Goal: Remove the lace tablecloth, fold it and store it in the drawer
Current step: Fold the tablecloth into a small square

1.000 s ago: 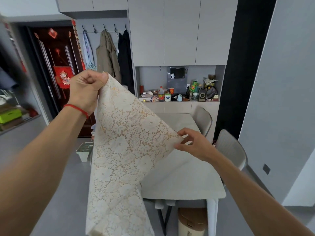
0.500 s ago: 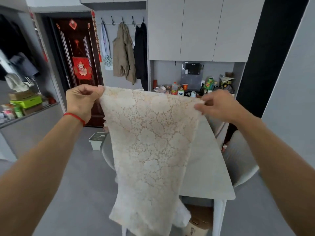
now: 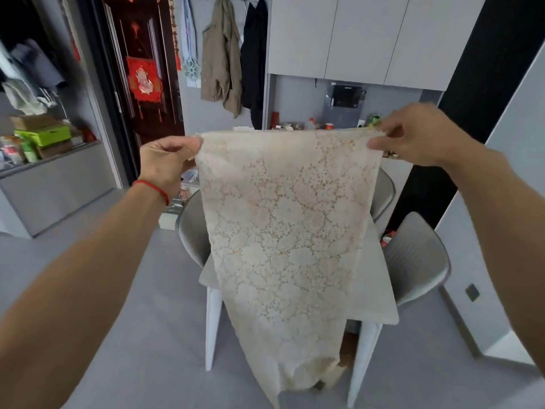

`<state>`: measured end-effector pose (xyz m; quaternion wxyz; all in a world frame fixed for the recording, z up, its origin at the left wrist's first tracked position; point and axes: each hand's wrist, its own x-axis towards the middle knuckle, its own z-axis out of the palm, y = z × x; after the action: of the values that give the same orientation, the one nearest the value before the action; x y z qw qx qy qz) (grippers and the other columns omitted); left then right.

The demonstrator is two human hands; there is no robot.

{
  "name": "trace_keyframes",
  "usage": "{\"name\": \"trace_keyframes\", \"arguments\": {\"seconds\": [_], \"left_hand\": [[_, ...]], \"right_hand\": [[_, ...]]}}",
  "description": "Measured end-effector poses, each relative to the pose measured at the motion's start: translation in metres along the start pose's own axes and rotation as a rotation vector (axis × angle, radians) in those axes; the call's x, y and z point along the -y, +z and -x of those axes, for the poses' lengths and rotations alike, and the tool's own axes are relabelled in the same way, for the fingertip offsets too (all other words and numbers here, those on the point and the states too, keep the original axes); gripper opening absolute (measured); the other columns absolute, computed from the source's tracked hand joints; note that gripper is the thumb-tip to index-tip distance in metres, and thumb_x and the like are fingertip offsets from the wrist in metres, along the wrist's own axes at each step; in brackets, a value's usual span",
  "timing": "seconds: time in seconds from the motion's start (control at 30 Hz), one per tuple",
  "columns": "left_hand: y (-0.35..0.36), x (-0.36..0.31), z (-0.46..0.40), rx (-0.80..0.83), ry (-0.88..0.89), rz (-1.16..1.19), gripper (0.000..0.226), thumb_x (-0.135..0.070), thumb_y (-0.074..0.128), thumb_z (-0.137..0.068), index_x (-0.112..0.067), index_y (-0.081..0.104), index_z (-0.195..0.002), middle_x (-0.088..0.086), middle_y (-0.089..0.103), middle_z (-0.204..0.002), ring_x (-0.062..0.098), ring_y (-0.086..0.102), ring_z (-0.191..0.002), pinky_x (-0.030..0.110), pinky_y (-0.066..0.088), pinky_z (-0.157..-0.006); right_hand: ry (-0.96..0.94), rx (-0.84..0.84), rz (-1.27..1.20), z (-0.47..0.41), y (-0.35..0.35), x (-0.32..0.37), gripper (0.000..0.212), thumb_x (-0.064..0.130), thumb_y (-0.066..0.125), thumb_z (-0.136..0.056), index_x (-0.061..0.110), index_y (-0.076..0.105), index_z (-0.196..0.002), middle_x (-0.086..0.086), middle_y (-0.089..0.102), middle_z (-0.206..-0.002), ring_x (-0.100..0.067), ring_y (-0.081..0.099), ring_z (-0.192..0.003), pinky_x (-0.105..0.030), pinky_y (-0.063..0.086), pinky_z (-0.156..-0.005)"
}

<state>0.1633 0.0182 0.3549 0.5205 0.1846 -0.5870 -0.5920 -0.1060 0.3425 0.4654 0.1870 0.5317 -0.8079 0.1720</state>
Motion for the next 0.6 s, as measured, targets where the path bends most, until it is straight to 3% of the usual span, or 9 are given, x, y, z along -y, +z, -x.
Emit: {"name": "trace_keyframes", "arguments": {"seconds": [0.03,0.1,0.13,0.23,0.3,0.4,0.5,0.6], "left_hand": [[0.002,0.000,0.000,0.002,0.004,0.004,0.039,0.000,0.075,-0.089,0.022,0.061,-0.119,-0.001,0.079,-0.078,0.025,0.072,-0.087,0.040,0.063,-0.085],[0.007,0.001,0.000,0.032,0.019,-0.043,0.037,0.002,0.074,-0.089,0.024,0.061,-0.115,-0.002,0.079,-0.074,0.021,0.073,-0.077,0.035,0.064,-0.075],[0.010,0.002,0.001,0.047,0.012,-0.069,0.033,0.003,0.073,-0.090,0.023,0.063,-0.113,-0.004,0.079,-0.072,0.018,0.073,-0.072,0.033,0.064,-0.072],[0.012,0.006,-0.001,0.004,-0.036,-0.056,0.005,0.006,0.069,-0.092,0.010,0.069,-0.089,-0.005,0.077,-0.068,0.013,0.072,-0.071,0.033,0.065,-0.077],[0.011,0.006,-0.001,-0.025,-0.055,-0.091,0.012,0.002,0.072,-0.092,-0.002,0.070,-0.081,0.003,0.075,-0.074,0.022,0.070,-0.080,0.039,0.064,-0.083],[0.007,0.003,0.000,-0.019,-0.040,-0.112,0.010,-0.005,0.075,-0.091,0.003,0.071,-0.090,0.017,0.070,-0.087,0.029,0.066,-0.082,0.037,0.058,-0.071],[0.013,-0.003,-0.002,0.046,-0.032,-0.129,0.015,-0.002,0.071,-0.094,-0.008,0.067,-0.080,0.031,0.067,-0.106,0.034,0.065,-0.093,0.048,0.059,-0.082],[0.025,-0.008,-0.001,0.098,-0.047,-0.166,0.023,-0.003,0.063,-0.098,-0.016,0.057,-0.080,0.023,0.064,-0.105,0.030,0.063,-0.093,0.046,0.055,-0.081]], "right_hand": [[0.005,-0.015,-0.005,0.002,0.002,0.003,0.030,0.033,0.071,-0.097,0.004,0.077,-0.102,-0.010,0.068,-0.087,-0.028,0.058,-0.078,-0.034,0.043,-0.076],[-0.025,0.115,0.059,0.007,0.011,0.011,0.035,0.033,0.069,-0.098,0.002,0.070,-0.082,-0.009,0.063,-0.074,-0.031,0.058,-0.070,-0.041,0.049,-0.072],[-0.029,0.165,0.095,0.009,0.016,0.014,0.038,0.033,0.069,-0.098,-0.001,0.070,-0.081,-0.011,0.063,-0.072,-0.033,0.060,-0.070,-0.043,0.052,-0.073],[0.083,0.038,0.019,0.013,0.024,0.006,0.036,0.033,0.067,-0.100,0.002,0.069,-0.083,-0.009,0.063,-0.072,-0.031,0.058,-0.071,-0.037,0.046,-0.070],[0.059,0.119,0.010,0.017,0.027,0.006,0.039,0.034,0.069,-0.098,-0.001,0.069,-0.081,-0.008,0.066,-0.071,-0.030,0.060,-0.070,-0.036,0.046,-0.067],[0.052,0.086,0.019,0.021,0.028,0.010,0.040,0.032,0.070,-0.099,-0.008,0.075,-0.096,-0.023,0.072,-0.083,-0.037,0.066,-0.079,-0.040,0.051,-0.079],[0.014,0.093,0.029,0.020,0.033,0.016,0.040,0.032,0.069,-0.099,-0.007,0.073,-0.093,-0.020,0.068,-0.081,-0.034,0.060,-0.077,-0.045,0.045,-0.094],[-0.014,0.037,0.023,0.019,0.033,0.027,0.041,0.033,0.068,-0.100,-0.005,0.068,-0.085,-0.014,0.062,-0.076,-0.032,0.058,-0.078,-0.042,0.046,-0.085]]}}
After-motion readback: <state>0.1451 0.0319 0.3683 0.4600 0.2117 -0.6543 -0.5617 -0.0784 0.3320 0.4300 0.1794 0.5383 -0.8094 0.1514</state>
